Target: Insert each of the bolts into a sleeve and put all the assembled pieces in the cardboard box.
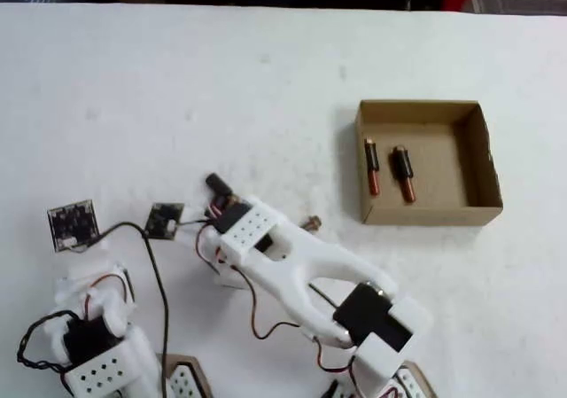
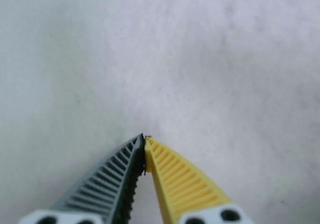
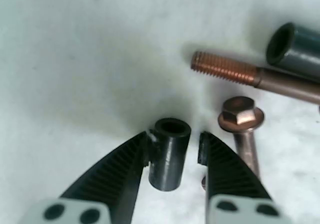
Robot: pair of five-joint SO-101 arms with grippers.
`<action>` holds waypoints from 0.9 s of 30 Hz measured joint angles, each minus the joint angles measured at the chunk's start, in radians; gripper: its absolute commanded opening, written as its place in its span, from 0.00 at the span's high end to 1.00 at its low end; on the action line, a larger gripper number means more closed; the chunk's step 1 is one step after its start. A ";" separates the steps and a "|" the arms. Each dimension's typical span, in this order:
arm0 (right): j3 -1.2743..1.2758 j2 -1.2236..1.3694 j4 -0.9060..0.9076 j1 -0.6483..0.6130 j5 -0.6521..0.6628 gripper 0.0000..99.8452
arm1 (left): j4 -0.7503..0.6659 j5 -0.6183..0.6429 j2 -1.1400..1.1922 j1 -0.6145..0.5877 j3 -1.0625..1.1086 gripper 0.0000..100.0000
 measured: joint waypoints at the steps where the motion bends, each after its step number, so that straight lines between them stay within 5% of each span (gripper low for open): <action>1: 0.000 0.000 0.000 0.000 0.000 0.85 | 0.000 0.000 0.000 0.000 0.000 0.98; 10: -0.002 0.000 0.012 0.000 0.000 0.85 | 0.000 0.000 0.000 0.000 0.000 0.98; 15: -0.018 0.012 0.026 0.005 -0.002 0.98 | 0.000 -0.002 0.000 0.000 0.000 0.98; 27: -0.020 0.020 0.026 0.026 -0.002 0.98 | 0.000 -0.002 0.000 0.000 0.000 0.98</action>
